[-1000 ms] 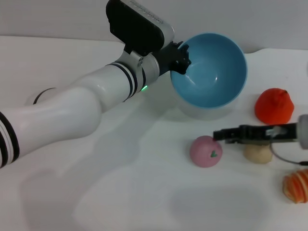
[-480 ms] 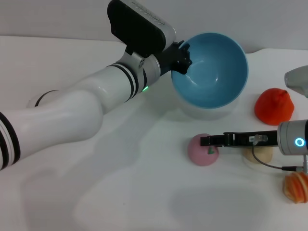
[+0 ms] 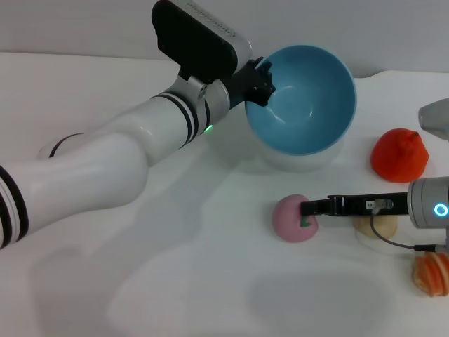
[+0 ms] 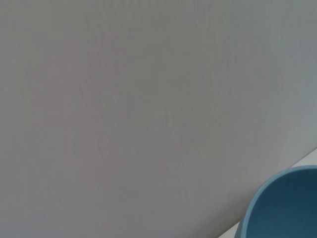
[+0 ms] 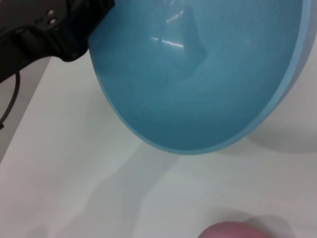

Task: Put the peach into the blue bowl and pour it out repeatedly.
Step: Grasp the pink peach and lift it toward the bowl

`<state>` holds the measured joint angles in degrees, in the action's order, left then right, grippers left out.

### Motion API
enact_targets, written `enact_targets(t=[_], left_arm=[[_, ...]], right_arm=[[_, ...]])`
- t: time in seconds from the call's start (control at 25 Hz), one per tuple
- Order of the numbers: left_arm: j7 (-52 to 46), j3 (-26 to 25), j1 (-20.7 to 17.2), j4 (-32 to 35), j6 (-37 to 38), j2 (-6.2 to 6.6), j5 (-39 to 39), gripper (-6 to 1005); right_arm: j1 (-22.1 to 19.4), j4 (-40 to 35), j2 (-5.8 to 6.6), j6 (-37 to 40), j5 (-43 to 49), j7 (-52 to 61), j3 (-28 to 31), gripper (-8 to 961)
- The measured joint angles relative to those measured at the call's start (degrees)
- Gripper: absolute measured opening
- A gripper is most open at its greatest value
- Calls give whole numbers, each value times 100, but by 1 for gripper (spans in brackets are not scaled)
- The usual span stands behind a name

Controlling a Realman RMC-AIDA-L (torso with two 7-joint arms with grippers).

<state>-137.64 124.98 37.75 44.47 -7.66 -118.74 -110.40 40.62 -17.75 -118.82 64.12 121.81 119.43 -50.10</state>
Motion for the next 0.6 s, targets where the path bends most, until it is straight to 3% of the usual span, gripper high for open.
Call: enact_targets(t=[0.28,0.48,0.6], left_arm=[[0,0,8,-41,1,0,2,0],[0,-62,44,-106,232,7,2,-1],[-3,-550,200,-119,1155,12,18,-1]], right_arm=[[-172,-501,-8,546,-268,-552,23,53],[-561,-1612,8,1657,-638,-895,14,38],[-847,-2488,5,2393,-1076,-1388,42,39]])
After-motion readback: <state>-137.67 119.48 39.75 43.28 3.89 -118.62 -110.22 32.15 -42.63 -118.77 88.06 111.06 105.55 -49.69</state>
